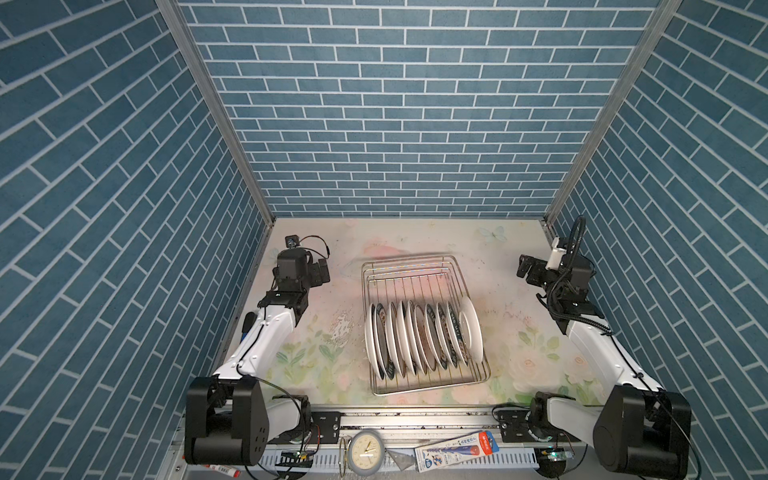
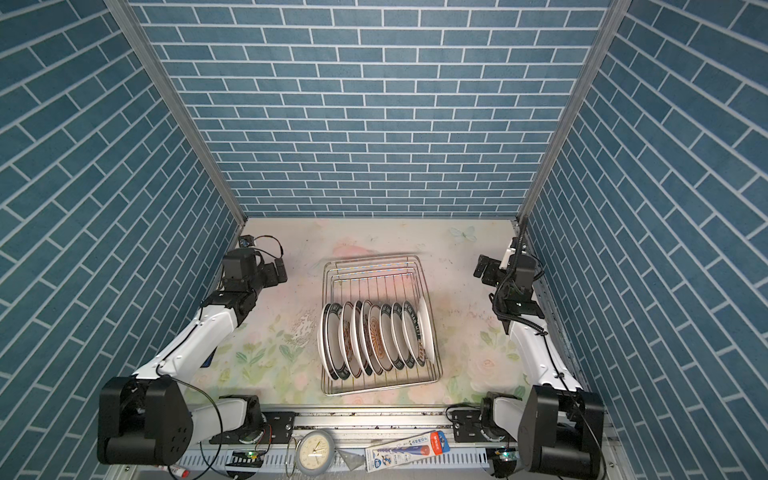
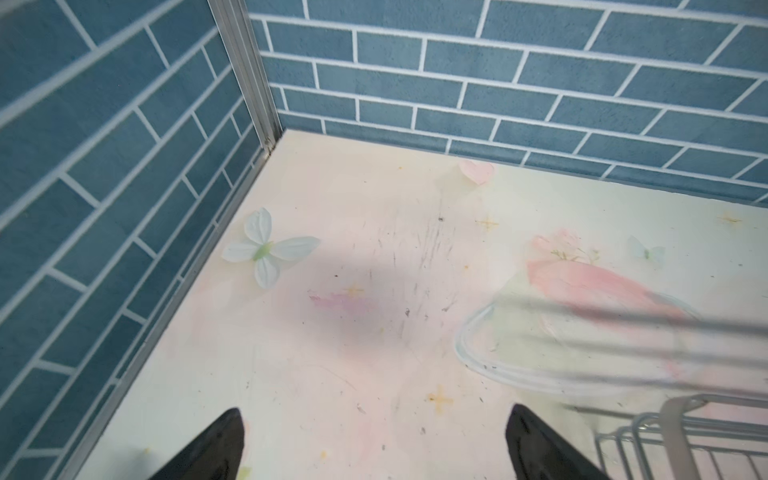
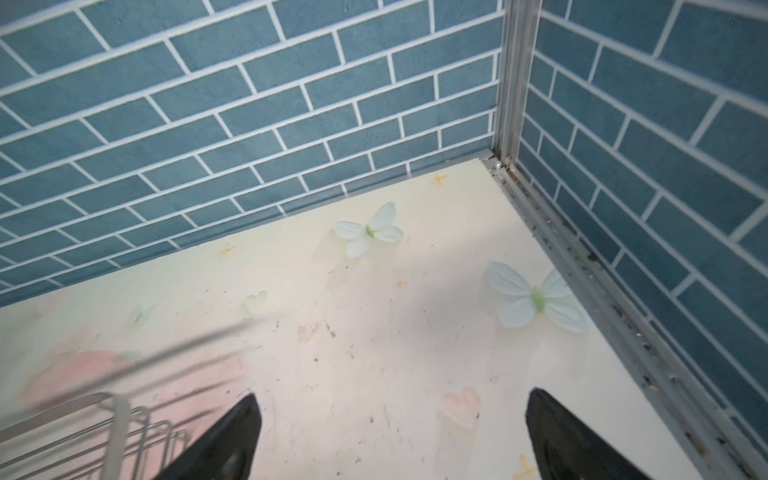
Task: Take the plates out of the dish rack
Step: 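Raise both grippers and move them toward the wire rack's sides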
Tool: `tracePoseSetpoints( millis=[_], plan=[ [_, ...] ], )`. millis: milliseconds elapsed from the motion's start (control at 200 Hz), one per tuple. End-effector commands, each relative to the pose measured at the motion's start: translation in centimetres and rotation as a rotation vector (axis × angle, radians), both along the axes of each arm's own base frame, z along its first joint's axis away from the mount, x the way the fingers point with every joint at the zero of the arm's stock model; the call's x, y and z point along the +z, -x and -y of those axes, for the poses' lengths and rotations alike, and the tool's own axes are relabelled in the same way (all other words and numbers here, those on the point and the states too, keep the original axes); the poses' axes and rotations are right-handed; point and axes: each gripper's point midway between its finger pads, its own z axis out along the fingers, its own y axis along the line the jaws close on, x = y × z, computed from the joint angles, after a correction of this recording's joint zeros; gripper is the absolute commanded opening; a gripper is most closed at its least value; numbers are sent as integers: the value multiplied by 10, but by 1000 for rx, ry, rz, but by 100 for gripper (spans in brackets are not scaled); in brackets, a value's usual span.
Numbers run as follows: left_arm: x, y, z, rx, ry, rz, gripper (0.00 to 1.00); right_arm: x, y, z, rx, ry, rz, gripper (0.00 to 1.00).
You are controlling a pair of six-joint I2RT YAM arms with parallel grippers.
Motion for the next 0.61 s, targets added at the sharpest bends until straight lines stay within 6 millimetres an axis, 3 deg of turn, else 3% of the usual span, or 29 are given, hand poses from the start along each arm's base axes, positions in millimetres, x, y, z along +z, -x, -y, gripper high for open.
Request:
tracePoseSetpoints(
  millis=[0,100,265,445,600],
  plan=[
    [-35,23,24,-40,158,-209,99,-15,22,-28,80,-160,-169,99],
    [-39,31,39,-70,221,-258,99,-16,33,-45,133,-172,-237,99],
    [-38,53,55,-98,226,-317,99,-17,50,-55,148,-226,-288,99],
    [-28,75,57,-76,272,-320,99,-22,63,-66,176,-228,-381,99],
    [-31,85,66,-94,318,-389,99,-24,71,-81,247,-212,-451,99]
  ],
)
